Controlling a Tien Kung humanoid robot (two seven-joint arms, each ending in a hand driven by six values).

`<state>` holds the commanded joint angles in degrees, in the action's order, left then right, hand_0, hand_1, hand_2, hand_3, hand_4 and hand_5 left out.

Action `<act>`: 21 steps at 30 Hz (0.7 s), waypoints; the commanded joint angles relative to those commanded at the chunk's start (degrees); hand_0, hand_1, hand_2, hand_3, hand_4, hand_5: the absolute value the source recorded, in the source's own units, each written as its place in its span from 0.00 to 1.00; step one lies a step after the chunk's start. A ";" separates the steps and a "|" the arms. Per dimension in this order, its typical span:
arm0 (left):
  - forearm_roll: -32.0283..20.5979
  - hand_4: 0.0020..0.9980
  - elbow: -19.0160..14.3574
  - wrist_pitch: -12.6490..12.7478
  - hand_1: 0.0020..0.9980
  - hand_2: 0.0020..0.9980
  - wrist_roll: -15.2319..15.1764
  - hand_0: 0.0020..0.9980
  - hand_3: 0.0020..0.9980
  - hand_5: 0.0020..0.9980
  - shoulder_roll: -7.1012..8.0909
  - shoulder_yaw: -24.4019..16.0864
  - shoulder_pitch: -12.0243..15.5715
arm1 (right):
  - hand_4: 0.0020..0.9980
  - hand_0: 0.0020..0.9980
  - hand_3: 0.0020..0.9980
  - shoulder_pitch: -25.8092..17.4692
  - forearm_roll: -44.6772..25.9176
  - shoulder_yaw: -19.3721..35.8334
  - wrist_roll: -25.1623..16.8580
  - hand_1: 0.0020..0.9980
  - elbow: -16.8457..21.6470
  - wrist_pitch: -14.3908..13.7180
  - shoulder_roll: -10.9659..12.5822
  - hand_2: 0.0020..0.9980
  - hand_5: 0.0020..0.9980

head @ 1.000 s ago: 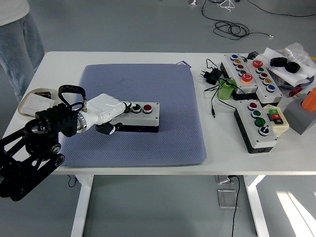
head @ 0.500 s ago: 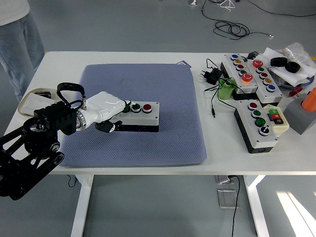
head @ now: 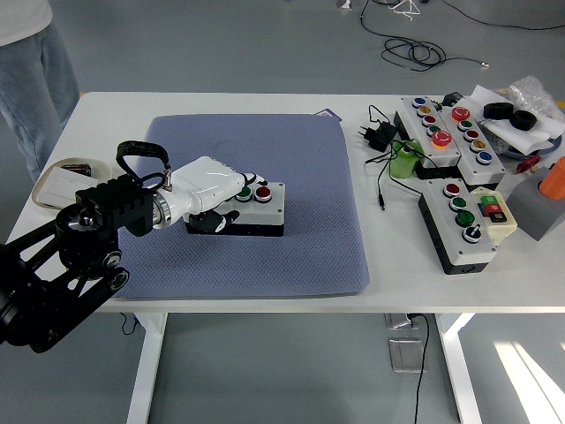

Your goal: Pick up the button,place it on the desk,press the button,press the button

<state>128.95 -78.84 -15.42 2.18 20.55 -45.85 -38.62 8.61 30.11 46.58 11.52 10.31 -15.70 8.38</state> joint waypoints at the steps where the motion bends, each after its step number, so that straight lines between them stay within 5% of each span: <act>1: 0.12 0.55 0.28 -0.08 0.01 0.06 0.03 0.07 0.89 0.05 -0.09 0.22 -0.26 | 0.41 0.79 0.75 0.01 0.01 0.04 0.00 0.80 0.00 -0.01 0.01 0.82 0.48; 21: -1.45 0.55 4.46 -0.81 0.01 0.06 0.21 0.07 0.89 0.06 -0.99 2.58 -1.96 | 0.41 0.79 0.75 0.01 0.53 0.46 0.06 0.80 0.00 -0.11 0.11 0.82 0.48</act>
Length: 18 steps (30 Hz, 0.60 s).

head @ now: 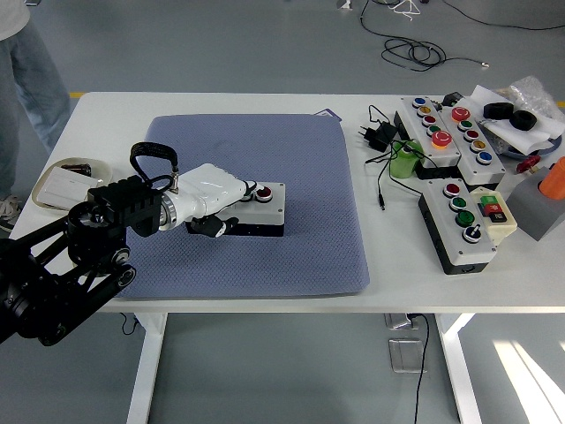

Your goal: Pick up the button,place it on the desk,press the button,press the button

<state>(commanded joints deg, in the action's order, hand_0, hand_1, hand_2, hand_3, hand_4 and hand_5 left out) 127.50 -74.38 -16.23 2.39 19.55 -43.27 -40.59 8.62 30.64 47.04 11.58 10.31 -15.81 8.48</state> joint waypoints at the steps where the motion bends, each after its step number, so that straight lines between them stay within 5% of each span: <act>1: 0.00 0.55 0.07 -0.04 0.01 0.06 0.02 0.07 0.89 0.06 -0.02 0.03 -0.03 | 0.41 0.79 0.75 -0.01 -0.03 0.01 -0.01 0.80 0.00 -0.01 0.00 0.82 0.48; 18: 0.59 0.55 1.76 -1.93 0.00 0.06 0.75 0.06 0.89 0.08 0.10 0.65 -0.20 | 0.41 0.79 0.75 -0.02 -0.14 -0.01 -0.06 0.80 0.00 -0.01 0.01 0.82 0.48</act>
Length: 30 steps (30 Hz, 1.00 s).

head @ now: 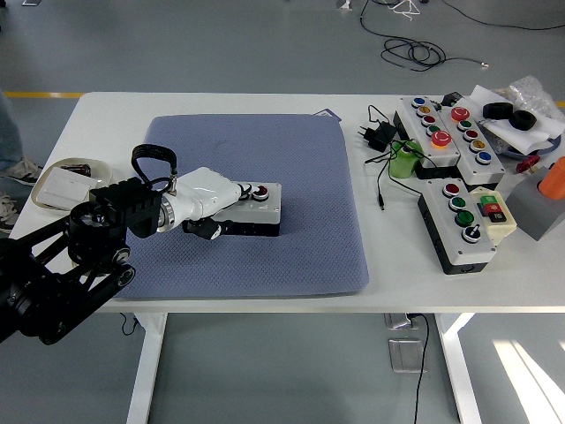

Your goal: Pick up the button,place it on the desk,press the button,press the button

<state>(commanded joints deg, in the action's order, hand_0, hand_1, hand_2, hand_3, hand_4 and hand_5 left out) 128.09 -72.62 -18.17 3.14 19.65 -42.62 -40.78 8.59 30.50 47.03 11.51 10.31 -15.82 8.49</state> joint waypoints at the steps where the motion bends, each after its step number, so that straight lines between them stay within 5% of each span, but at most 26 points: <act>1: -0.01 0.55 -0.06 0.10 0.00 0.06 -0.02 0.06 0.89 0.08 0.01 -0.06 0.00 | 0.41 0.79 0.75 0.00 0.01 0.02 0.00 0.80 0.00 -0.01 0.00 0.82 0.48; 14: -1.66 0.55 -4.83 5.15 0.00 0.06 -0.89 0.07 0.89 0.08 0.05 -5.36 0.86 | 0.41 0.79 0.75 -0.01 0.29 0.26 0.06 0.80 0.00 -0.05 -0.01 0.82 0.48; 15: -1.70 0.74 -4.91 5.28 0.10 0.16 -0.90 0.03 0.93 0.35 0.05 -5.51 0.89 | 0.41 0.79 0.75 -0.01 0.31 0.27 0.07 0.80 0.00 -0.04 -0.01 0.82 0.48; 20: -6.90 0.74 -4.45 14.05 0.10 0.16 -0.66 0.03 0.93 0.35 -0.31 -9.59 2.62 | 0.41 0.79 0.75 -0.05 0.27 0.28 0.04 0.80 0.00 -0.06 -0.02 0.82 0.48; 21: -8.86 0.91 -4.23 16.29 0.28 0.41 -0.36 0.08 1.00 0.75 -0.34 -10.55 3.02 | 0.41 0.79 0.75 -0.07 0.05 0.15 -0.02 0.80 0.00 -0.08 -0.02 0.82 0.48; 26: -17.10 0.91 -3.35 21.01 0.28 0.41 0.44 0.08 1.00 0.75 -0.59 -13.75 4.10 | 0.41 0.79 0.75 -0.10 0.34 0.31 0.03 0.80 0.00 -0.12 -0.07 0.82 0.48; 27: -18.86 0.93 -3.05 21.68 0.61 0.78 0.50 0.46 1.00 0.90 -0.70 -14.25 4.38 | 0.41 0.79 0.75 -0.11 0.39 0.32 0.04 0.80 0.00 -0.11 -0.08 0.82 0.48; 30: -25.22 0.93 -1.76 23.63 0.61 0.78 0.39 0.46 1.00 0.90 -1.12 -15.53 5.39 | 0.41 0.79 0.75 -0.13 0.46 0.36 0.06 0.80 0.00 -0.09 -0.08 0.82 0.48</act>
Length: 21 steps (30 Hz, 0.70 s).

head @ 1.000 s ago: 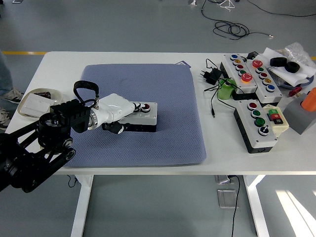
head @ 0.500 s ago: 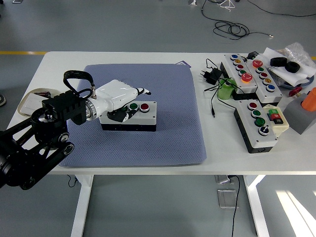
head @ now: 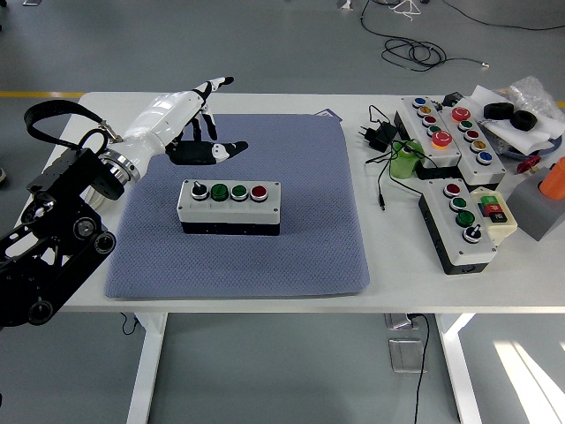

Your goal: Pick up the button,place it on the desk,press the button,press the button

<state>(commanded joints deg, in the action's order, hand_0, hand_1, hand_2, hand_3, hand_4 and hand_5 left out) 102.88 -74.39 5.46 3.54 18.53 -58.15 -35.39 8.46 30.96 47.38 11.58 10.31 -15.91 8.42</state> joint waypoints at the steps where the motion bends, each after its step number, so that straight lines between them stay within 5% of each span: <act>1: -2.61 0.93 0.33 0.59 0.61 0.78 -0.07 0.46 1.00 0.90 -0.09 -0.22 0.26 | 0.41 0.79 0.75 0.00 0.04 0.03 0.01 0.80 0.00 0.00 0.00 0.82 0.48; 2: -4.84 0.93 0.89 1.99 0.61 0.78 -0.31 0.46 1.00 0.90 -0.20 -0.49 0.73 | 0.41 0.79 0.75 -0.02 0.05 0.06 0.02 0.80 0.00 -0.02 0.01 0.82 0.48; 3: -7.45 0.90 1.25 3.01 0.82 0.95 -0.67 0.71 1.00 0.93 -0.30 -0.73 1.05 | 0.41 0.79 0.75 -0.02 0.03 0.05 0.01 0.80 0.00 -0.02 0.02 0.82 0.48; 8: -18.94 0.90 2.29 5.64 0.82 0.95 -1.89 0.71 1.00 0.93 -0.56 -1.57 2.18 | 0.41 0.79 0.75 -0.01 -0.13 0.04 -0.01 0.80 0.00 -0.08 0.02 0.82 0.48; 9: -21.18 0.88 2.58 5.66 0.90 1.00 -2.12 0.84 1.00 0.96 -0.62 -1.94 2.54 | 0.41 0.79 0.75 -0.01 -0.19 -0.03 -0.06 0.80 0.00 -0.05 0.05 0.82 0.48; 14: -31.37 0.88 3.83 5.87 0.90 1.00 -3.51 0.84 1.00 0.96 -0.69 -2.76 3.42 | 0.41 0.79 0.75 0.00 0.00 0.03 -0.06 0.80 0.00 0.02 0.14 0.82 0.48; 21: -34.52 0.81 6.67 7.17 0.95 1.00 -4.64 0.90 1.00 1.00 -0.66 -4.26 5.07 | 0.41 0.79 0.75 -0.02 -0.16 -0.11 -0.11 0.80 0.00 0.04 0.15 0.82 0.48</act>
<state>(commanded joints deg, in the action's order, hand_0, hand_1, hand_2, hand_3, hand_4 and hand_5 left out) 68.35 -67.72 12.63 -1.10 17.87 -62.41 -30.32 8.44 30.80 47.28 11.47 10.31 -15.87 8.56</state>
